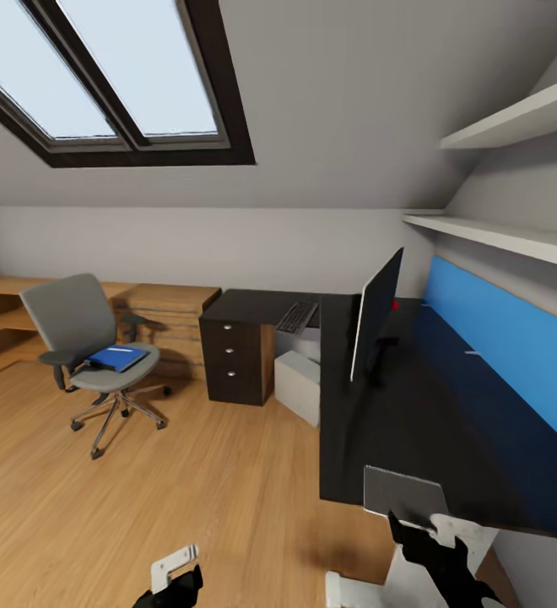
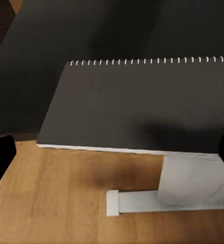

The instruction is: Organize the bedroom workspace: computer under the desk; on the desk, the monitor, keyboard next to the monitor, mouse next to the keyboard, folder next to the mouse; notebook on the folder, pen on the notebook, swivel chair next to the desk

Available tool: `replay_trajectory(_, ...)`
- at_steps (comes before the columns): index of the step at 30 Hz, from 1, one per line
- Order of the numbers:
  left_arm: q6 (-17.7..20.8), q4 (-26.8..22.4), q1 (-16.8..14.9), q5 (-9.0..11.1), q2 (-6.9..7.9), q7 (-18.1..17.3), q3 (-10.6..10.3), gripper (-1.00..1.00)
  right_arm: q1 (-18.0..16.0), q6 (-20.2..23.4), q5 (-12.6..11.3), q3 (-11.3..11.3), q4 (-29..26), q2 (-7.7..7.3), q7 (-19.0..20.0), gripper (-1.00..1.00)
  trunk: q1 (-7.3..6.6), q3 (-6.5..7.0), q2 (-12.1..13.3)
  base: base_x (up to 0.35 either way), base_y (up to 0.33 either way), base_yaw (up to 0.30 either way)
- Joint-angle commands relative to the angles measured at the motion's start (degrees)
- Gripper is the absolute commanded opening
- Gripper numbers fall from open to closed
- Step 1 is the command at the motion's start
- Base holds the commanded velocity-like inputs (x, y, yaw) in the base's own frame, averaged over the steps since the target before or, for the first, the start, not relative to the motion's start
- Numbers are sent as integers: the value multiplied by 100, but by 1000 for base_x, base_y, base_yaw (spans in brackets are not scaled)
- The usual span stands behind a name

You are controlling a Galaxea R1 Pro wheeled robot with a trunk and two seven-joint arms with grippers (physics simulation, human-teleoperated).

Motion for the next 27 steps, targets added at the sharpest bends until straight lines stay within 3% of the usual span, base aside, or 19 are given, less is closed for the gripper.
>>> replay_trajectory(1, -29, 4, -4, 38, 6, 41, -22, 100, 13, -59, -60, 5, -10, -1, -36, 100, -3, -6, -4, -320, 0, 0)
replay_trajectory(6, -121, 36, -4, 31, 17, 39, -14, 100, 91, -533, -66, 6, 83, 7, -58, 100, -3, -6, -4, -330, 0, 0)
replay_trajectory(8, -148, 53, -3, 40, 19, 43, -12, 100, 124, -1095, -74, 11, 376, 51, -115, 100, -3, -6, -4, -337, 0, 0)
replay_trajectory(20, -147, 180, -4, 48, -10, 56, -40, 100, 131, -1319, -154, -1, 571, 97, -122, 100, -3, -6, -4, -335, -25, 0)
replay_trajectory(24, -146, 294, -3, 52, -7, 55, -47, 100, 131, -1305, -349, -88, 580, 90, -127, 100, -3, -6, -4, -292, -158, 0)
replay_trajectory(27, -145, 371, -3, 49, -8, 57, -51, 100, 131, -1308, -583, -274, 608, 98, -122, 100, -3, -6, -4, -195, -134, 0)
